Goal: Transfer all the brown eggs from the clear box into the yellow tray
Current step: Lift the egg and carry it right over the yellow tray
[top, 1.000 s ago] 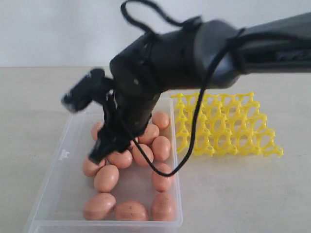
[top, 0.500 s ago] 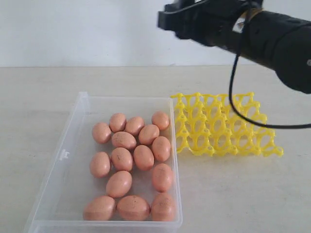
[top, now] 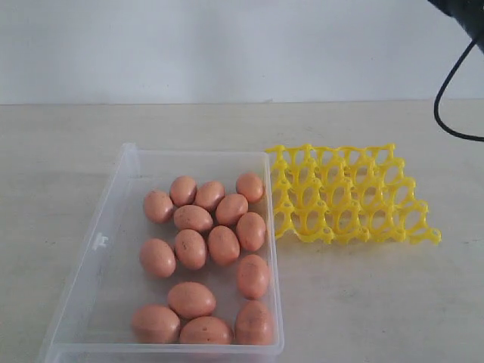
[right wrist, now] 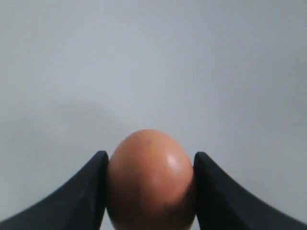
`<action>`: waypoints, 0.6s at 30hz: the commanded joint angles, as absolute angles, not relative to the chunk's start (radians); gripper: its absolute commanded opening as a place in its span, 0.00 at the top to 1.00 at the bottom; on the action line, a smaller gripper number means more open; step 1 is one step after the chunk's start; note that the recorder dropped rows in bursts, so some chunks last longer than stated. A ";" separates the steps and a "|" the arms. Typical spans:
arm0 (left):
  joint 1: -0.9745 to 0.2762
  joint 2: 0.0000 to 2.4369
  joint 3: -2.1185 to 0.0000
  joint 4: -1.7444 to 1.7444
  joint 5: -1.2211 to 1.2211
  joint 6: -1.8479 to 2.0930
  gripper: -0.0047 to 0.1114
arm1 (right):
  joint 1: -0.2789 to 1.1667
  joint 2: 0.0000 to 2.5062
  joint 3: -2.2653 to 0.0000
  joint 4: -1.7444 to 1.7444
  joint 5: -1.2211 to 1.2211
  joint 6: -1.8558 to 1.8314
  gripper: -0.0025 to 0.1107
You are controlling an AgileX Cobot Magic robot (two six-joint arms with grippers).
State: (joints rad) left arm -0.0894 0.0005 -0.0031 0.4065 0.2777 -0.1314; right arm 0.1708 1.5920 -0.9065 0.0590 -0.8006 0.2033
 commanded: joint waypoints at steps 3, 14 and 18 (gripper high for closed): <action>-0.091 0.000 0.000 0.402 0.202 -0.150 0.95 | -0.010 1.846 -1.068 -0.746 -1.197 1.031 0.98; -0.091 0.000 0.000 0.402 0.127 -0.150 0.95 | -0.009 2.178 -1.274 -1.185 -1.221 1.140 0.98; -0.091 0.000 0.000 0.402 0.127 -0.150 0.95 | -0.009 2.229 -1.274 -1.220 -1.221 1.133 0.98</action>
State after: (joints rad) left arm -0.0894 0.0005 -0.0031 0.4065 0.1467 -0.1380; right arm -0.0095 2.2122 -1.2644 -1.1933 -1.2023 1.1385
